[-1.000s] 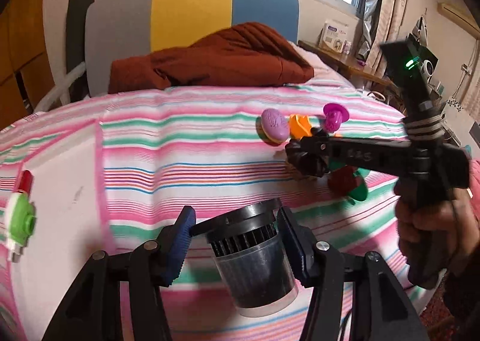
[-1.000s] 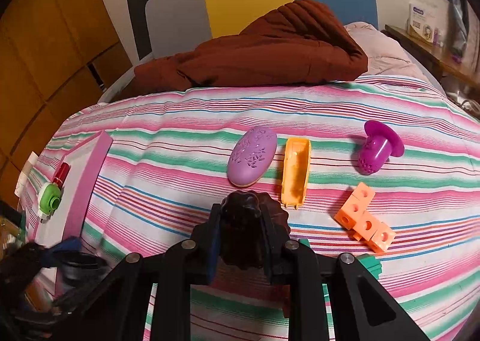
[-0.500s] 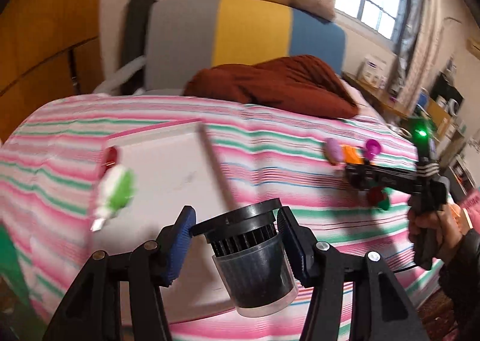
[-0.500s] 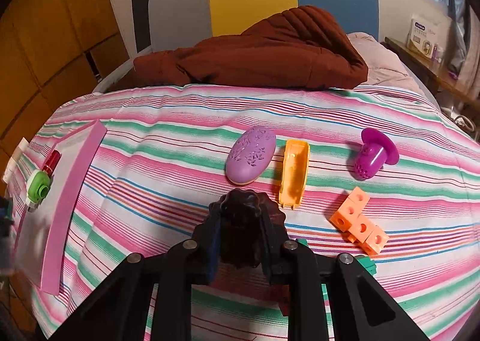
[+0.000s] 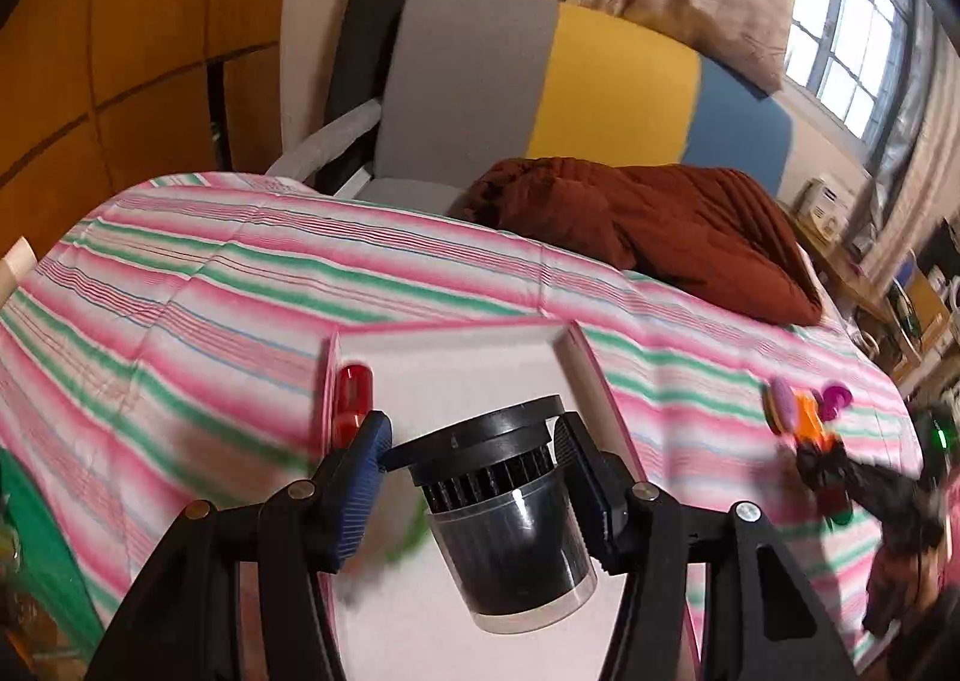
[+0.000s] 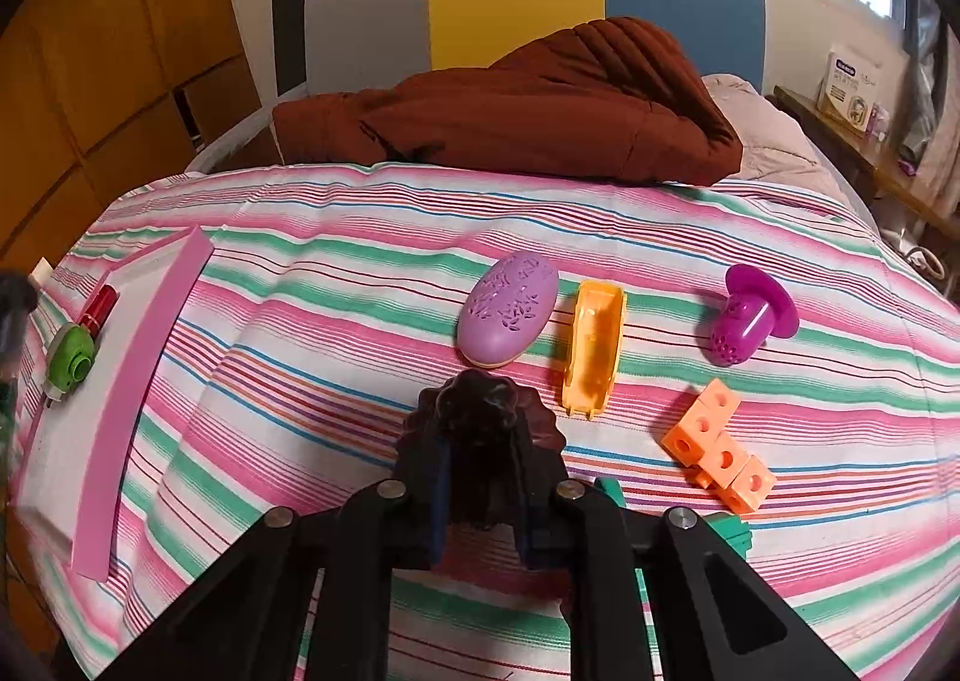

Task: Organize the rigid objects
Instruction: 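Carry the clear jar into the tray and open the left gripper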

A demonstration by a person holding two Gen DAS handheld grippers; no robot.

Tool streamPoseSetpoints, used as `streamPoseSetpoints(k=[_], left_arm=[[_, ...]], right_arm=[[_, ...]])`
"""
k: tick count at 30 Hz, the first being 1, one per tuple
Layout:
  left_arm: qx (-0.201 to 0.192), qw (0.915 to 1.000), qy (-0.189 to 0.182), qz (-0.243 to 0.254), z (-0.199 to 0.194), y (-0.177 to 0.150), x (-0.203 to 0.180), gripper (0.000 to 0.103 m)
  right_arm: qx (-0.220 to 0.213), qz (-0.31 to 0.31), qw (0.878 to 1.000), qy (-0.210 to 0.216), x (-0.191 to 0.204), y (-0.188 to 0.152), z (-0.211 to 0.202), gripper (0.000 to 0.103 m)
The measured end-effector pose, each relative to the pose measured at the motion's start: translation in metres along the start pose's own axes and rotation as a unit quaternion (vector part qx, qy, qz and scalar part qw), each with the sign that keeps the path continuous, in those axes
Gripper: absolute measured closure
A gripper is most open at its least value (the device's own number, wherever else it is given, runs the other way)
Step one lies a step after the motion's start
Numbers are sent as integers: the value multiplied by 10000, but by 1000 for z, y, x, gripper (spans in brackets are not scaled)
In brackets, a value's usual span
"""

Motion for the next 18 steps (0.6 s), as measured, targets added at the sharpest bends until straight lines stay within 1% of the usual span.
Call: streamPoseSetpoints(k=[2,4,6,8,9,10,11,12,14,17,18], left_arm=[[272,9995,-129,-23,19,10,-1,46],[348,9992,-15,-203,36,21,5,46],[589,9977,-104,-327,56,25,8,46],[528,9976,92,-444,70,30,18,46],[556,9977,103,-385,80,31,19,46],[682,9971,124,-315,91,29,20,46],[827,9956,282,-344,104,27,26,46],[936,9943,321,-396,111,24,29,46],[1285,9909,235,-310,123,14,27,44],[1200,9921,341,-93,121,13,25,43],[1040,9935,460,38,116,15,25,39]], right_arm=[[2,-11,10000,-2,0,0,0,87],[3,-7,10000,6,0,0,0,87],[1,14,10000,21,0,0,1,87],[-1,26,10000,29,0,1,1,87],[-1,23,10000,26,0,0,1,87],[-1,19,10000,22,0,0,1,87],[-1,10,10000,17,0,0,1,87],[0,15,10000,19,0,0,1,87],[0,59,10000,37,-1,0,1,87],[0,44,10000,40,-2,0,2,87],[0,38,10000,34,-2,0,2,87]])
Point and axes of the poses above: each gripper's, at about its wrist camera, not at the fingertips, and z roughly the way its jaws point, x to its left, y to its top, the point moved 9 cm from there along z, roughly the way its jaws point, and after that the axes turned 12 degrees about -z, right-handed, at the moved point
